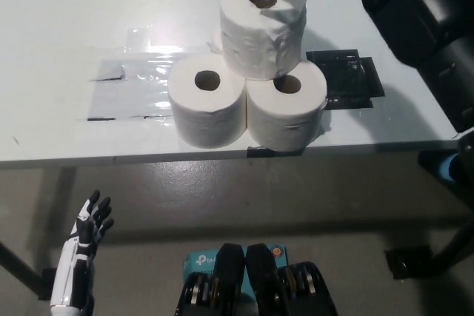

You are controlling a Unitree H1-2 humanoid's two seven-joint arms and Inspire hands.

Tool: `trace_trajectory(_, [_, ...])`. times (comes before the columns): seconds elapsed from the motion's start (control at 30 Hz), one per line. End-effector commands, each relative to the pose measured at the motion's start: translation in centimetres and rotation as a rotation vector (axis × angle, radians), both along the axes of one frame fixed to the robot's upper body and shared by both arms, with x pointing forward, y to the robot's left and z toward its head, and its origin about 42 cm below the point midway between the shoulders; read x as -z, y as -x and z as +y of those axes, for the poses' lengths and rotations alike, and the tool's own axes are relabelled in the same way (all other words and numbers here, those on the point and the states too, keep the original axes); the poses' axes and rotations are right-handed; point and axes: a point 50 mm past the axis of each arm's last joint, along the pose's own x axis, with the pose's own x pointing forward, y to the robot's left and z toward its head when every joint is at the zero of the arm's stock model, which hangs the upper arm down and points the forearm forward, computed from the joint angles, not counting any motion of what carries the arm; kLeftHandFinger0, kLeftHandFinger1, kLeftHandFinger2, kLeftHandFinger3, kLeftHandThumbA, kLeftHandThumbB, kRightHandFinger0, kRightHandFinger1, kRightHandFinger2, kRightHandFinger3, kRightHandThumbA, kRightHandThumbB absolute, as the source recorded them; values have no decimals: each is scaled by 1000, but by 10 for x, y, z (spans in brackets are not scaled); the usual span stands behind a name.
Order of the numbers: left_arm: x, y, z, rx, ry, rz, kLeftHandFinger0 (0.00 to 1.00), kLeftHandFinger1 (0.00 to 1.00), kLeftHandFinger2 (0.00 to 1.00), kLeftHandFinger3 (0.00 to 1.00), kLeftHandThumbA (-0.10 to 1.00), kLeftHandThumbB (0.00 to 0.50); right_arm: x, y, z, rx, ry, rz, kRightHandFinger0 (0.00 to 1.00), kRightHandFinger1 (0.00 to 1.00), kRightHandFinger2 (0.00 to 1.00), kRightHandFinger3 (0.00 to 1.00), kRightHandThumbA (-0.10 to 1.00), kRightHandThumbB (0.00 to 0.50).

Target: A few rolls of toilet paper are kept infront of the robot and the robot uses its right hand to lift one of the rolls and and places it on top of the other rolls to stack it.

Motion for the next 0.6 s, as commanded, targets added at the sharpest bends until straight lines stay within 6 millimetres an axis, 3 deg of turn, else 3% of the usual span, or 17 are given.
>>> trace_trajectory(0.0, [-11,-1,0,8,-32,-34,1000,1000,1000,1000,1000,37,-60,9,9,-40,-52,-136,1000,1000,1000,1000,918,261])
trace_trajectory(0.17, [-12,-2,-2,7,-49,-41,1000,1000,1000,1000,1000,2,-72,13,8,-51,-83,-154,1000,1000,1000,1000,937,278])
trace_trajectory(0.27, [-11,-3,-2,8,-37,-36,1000,1000,1000,1000,1000,13,-83,20,-8,-77,-114,-196,1000,1000,1000,1000,988,313])
trace_trajectory(0.3, [-11,-3,-2,7,-36,-36,1000,1000,1000,1000,1000,2,-87,26,-14,-87,-134,-208,1000,1000,1000,1000,980,296])
trace_trajectory(0.4, [-15,-10,-1,0,-20,-53,1000,1000,1000,1000,1000,0,-113,61,-49,-117,-213,-316,1000,1000,1000,1000,967,280])
trace_trajectory(0.57, [-18,-21,3,-12,-13,-60,1000,1000,1000,1000,1000,6,-131,127,-107,-160,-406,-519,1000,1000,1000,1000,950,205])
